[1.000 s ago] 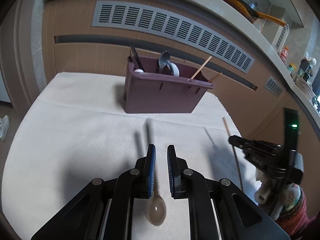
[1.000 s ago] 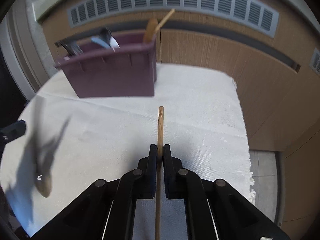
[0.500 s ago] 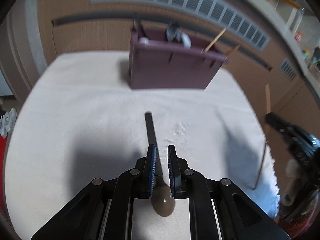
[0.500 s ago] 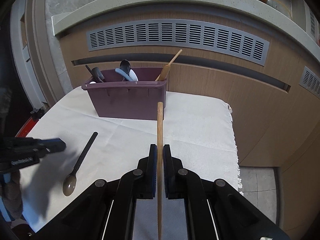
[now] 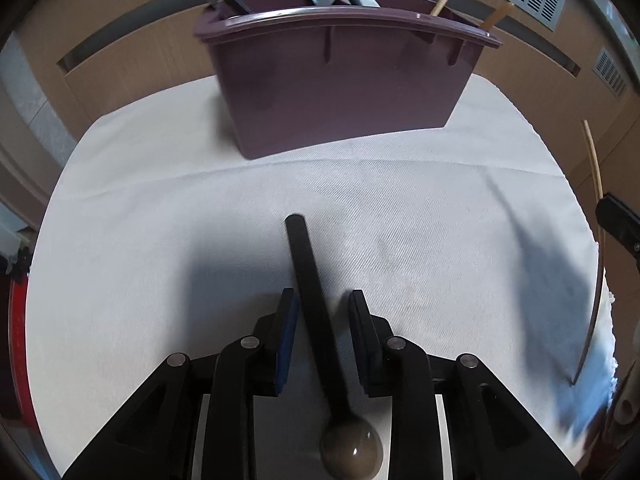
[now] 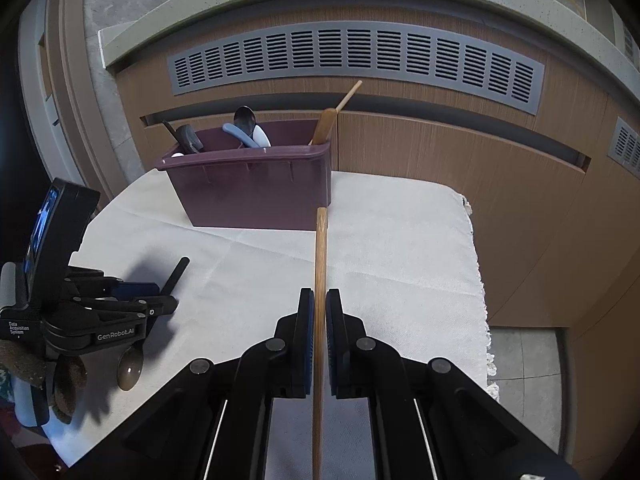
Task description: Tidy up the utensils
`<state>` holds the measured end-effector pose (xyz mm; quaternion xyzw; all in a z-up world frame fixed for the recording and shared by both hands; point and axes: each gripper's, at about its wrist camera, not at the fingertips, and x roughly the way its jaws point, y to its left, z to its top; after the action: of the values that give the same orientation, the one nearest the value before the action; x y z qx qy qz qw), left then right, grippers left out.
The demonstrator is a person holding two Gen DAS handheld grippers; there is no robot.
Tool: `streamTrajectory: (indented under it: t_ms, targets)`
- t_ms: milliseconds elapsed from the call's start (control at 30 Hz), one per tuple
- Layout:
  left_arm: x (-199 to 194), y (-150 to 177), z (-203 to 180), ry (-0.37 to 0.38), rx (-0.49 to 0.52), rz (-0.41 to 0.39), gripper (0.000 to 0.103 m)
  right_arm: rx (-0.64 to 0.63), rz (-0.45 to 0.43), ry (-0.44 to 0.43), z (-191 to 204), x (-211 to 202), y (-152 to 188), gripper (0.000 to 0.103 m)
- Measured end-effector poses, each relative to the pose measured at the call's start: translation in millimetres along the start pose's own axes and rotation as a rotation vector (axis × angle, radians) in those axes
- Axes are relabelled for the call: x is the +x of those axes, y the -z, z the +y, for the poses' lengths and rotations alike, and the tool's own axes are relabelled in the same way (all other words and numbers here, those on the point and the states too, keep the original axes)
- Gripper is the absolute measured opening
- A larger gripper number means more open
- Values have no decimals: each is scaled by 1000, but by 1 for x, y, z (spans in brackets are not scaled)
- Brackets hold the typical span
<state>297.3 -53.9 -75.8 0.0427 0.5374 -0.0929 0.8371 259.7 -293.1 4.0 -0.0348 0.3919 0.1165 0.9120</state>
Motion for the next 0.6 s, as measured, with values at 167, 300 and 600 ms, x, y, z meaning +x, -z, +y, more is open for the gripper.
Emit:
streamTrajectory:
  t_ms: [167,300,600]
  targets:
    - [2,-7,-1,12,7,12,27,11,3,7,-3,3,3,6]
    - [-4,0,0,21,24,-61,12,25,-9,19,-5,2,2,6]
    - [-75,27,0,36,-35,-350,12,57,-43,15,-7,-11,-1,6]
